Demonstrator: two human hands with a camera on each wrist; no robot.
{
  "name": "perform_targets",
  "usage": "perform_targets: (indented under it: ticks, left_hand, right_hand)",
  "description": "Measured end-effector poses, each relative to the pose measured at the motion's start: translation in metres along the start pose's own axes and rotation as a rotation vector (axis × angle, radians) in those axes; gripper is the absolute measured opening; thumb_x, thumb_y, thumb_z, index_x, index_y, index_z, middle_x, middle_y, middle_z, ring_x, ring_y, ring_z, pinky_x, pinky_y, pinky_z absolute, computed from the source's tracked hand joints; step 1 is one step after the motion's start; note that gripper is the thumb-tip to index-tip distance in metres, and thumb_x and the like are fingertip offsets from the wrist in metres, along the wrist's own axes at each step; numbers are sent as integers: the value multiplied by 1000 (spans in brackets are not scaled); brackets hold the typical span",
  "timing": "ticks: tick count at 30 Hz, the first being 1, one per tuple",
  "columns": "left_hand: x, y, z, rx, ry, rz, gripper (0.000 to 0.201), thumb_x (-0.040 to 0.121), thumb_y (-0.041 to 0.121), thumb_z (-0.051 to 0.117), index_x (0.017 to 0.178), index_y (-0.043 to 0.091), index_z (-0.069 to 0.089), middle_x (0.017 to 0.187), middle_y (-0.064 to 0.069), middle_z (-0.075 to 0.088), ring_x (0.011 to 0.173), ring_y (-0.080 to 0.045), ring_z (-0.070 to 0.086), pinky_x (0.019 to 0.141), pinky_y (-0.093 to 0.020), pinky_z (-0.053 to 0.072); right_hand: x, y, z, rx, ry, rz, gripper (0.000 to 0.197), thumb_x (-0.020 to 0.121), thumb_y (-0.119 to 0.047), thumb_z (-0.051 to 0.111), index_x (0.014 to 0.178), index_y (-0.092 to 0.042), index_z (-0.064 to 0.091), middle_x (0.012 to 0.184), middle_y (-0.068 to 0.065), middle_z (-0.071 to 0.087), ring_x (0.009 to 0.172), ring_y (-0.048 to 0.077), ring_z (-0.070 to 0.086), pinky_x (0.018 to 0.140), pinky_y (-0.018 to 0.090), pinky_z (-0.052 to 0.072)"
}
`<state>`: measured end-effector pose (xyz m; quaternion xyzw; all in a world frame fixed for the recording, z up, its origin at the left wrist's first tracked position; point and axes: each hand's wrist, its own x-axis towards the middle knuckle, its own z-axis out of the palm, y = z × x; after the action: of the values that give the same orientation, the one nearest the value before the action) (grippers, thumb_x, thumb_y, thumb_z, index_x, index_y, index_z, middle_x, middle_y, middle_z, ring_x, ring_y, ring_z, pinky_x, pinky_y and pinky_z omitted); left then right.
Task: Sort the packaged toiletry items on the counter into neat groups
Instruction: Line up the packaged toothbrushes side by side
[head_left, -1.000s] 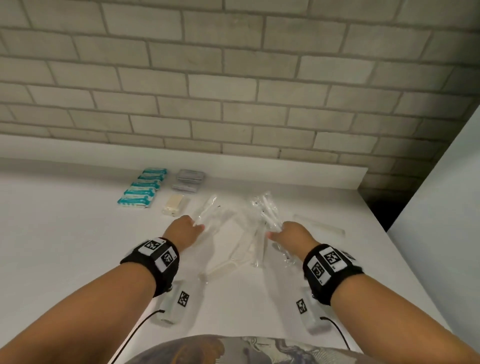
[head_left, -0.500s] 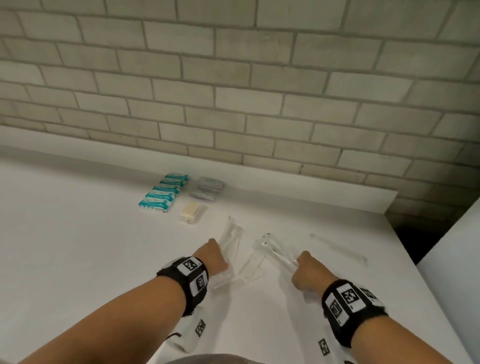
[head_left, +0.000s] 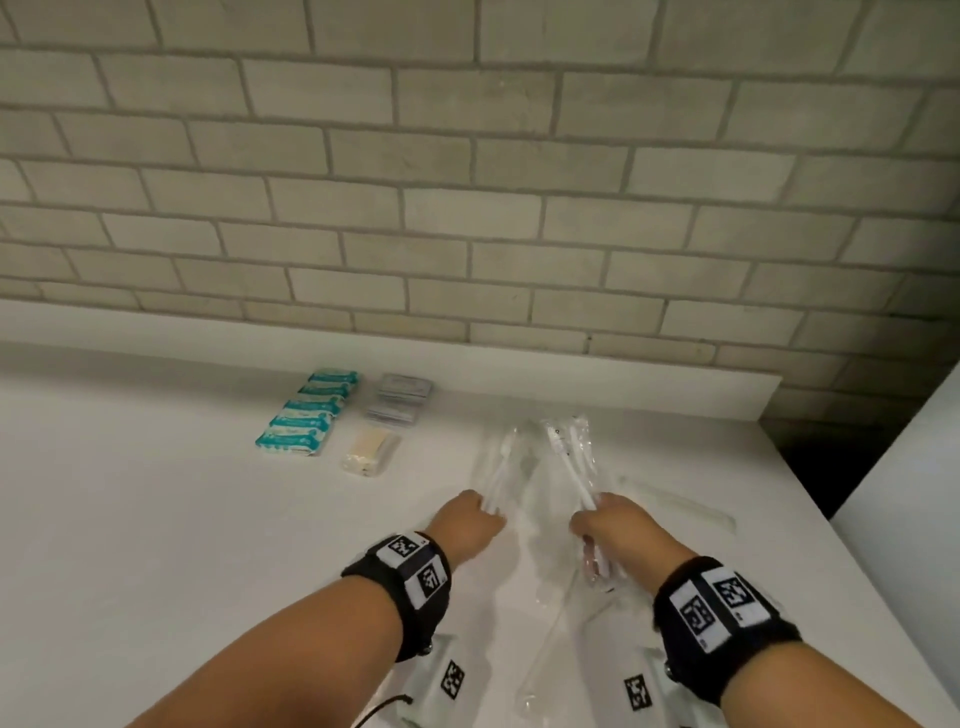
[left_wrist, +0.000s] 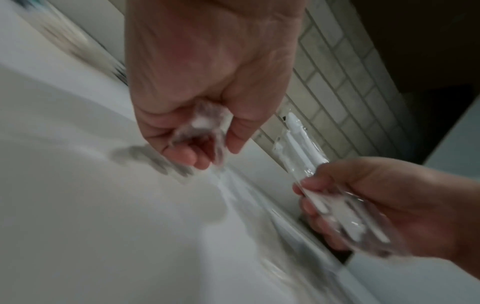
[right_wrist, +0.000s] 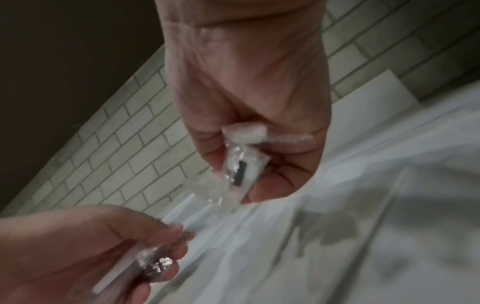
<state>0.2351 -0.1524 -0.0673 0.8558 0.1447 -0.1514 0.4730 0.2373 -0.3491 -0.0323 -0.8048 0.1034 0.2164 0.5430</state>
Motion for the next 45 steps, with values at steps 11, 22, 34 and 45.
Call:
perform_targets:
  ticks: [11, 22, 34, 45]
  left_hand:
    - [14, -54, -71, 360, -23, 120, 71, 84, 36, 65, 146, 34, 30, 140, -7, 40, 129, -24, 44, 110, -39, 37]
    - [9, -40, -72, 927, -245, 303, 95, 79, 53, 65, 153, 33, 9, 161, 7, 7, 145, -31, 9, 118, -43, 15]
    - [75, -15, -78, 871, -72, 313, 67, 93, 38, 54, 151, 24, 26, 155, 1, 29, 138, -24, 30, 114, -37, 28]
    - [125, -4, -83, 898, -46, 349, 64, 98, 45, 40, 152, 19, 20, 159, -3, 18, 142, -28, 22, 114, -42, 28]
  right_hand:
    - [18, -33, 75, -721, 270, -422, 44, 92, -31, 53, 135, -21, 45, 133, 3, 44, 120, 22, 44, 100, 34, 42]
    - [16, -22, 81, -1091, -196, -311, 68, 92, -25, 54, 152, -29, 23, 162, -2, 11, 147, 18, 19, 120, 38, 15]
    - [49, -44, 81, -1313, -163, -247, 60, 99, -36, 35, 153, -16, 15, 160, 4, 19, 150, 23, 0, 117, 57, -8]
    - [125, -72, 98, -1219, -140, -298, 61, 100, -33, 33, 154, -20, 7, 163, -2, 4, 150, 23, -6, 117, 56, -7]
